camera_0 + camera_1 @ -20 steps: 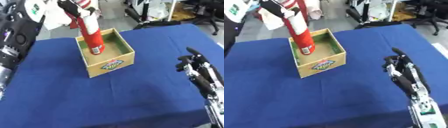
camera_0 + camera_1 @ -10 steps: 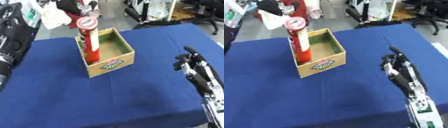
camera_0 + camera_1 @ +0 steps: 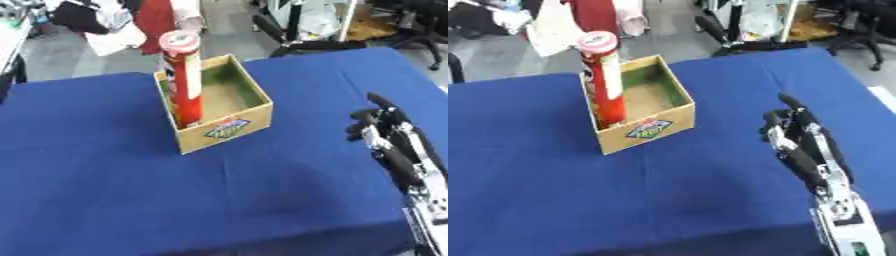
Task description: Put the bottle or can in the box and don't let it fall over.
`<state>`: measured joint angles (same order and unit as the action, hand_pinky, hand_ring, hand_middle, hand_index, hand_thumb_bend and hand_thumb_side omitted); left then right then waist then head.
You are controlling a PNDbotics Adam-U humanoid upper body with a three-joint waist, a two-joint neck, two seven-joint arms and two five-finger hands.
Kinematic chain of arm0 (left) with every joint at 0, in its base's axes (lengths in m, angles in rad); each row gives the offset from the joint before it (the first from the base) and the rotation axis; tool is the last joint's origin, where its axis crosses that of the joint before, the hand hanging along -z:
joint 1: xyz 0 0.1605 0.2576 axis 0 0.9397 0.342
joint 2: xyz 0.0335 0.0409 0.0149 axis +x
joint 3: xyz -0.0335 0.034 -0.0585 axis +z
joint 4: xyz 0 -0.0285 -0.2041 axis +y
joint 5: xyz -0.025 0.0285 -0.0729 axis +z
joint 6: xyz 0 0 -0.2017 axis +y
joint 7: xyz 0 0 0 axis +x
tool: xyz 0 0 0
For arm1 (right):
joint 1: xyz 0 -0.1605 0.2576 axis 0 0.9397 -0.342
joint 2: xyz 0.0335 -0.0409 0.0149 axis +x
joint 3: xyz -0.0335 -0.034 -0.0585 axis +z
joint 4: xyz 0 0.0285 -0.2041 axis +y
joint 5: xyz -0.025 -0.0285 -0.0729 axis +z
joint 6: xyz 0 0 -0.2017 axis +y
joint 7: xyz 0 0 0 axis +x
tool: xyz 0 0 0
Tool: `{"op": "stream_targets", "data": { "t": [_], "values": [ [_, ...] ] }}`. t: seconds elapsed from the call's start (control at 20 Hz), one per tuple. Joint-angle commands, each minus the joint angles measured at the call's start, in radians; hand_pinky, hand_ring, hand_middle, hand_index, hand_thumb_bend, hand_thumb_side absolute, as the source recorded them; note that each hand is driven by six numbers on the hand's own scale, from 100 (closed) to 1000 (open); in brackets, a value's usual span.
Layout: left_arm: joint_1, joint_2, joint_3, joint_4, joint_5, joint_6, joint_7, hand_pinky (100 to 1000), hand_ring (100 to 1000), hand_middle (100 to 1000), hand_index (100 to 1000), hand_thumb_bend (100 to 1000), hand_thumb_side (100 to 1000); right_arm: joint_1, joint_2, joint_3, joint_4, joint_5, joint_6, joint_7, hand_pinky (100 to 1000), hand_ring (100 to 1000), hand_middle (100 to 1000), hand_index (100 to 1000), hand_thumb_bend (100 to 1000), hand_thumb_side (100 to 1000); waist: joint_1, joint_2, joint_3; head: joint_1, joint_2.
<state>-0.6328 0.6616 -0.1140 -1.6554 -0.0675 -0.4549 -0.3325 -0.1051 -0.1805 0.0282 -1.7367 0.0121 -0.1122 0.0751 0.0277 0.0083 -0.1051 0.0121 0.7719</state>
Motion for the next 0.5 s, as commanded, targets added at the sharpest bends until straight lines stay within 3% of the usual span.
{"op": "stream_targets", "data": {
  "t": [0.05, 0.2, 0.35, 0.5],
  "values": [
    [0.124, -0.04, 0.103, -0.209, 0.239, 0.089, -0.025, 700, 724, 832, 926, 100, 553, -0.015, -0.012, -0.013, -0.01, -0.002, -0.001, -0.01, 573, 597, 645, 939, 105, 461, -0.008, 0.0, 0.009, -0.007, -0.002],
    [0.289, -0.203, 0.165, -0.294, 0.32, 0.189, -0.061, 647, 674, 803, 906, 100, 586, -0.012, -0.011, -0.023, -0.011, -0.002, -0.001, -0.023, 573, 595, 643, 939, 114, 445, -0.02, 0.004, 0.032, -0.003, -0.002],
    [0.387, -0.362, 0.192, -0.312, 0.325, 0.281, -0.084, 619, 642, 776, 889, 100, 624, -0.005, -0.012, -0.026, -0.009, -0.005, -0.001, -0.033, 572, 594, 642, 939, 104, 458, -0.03, 0.004, 0.06, 0.024, -0.002],
    [0.426, -0.415, 0.191, -0.318, 0.31, 0.324, -0.084, 596, 610, 748, 872, 100, 632, -0.002, -0.011, -0.02, -0.007, -0.01, -0.003, -0.031, 572, 593, 641, 938, 104, 457, -0.033, 0.004, 0.073, 0.073, -0.002]
  ]
}}
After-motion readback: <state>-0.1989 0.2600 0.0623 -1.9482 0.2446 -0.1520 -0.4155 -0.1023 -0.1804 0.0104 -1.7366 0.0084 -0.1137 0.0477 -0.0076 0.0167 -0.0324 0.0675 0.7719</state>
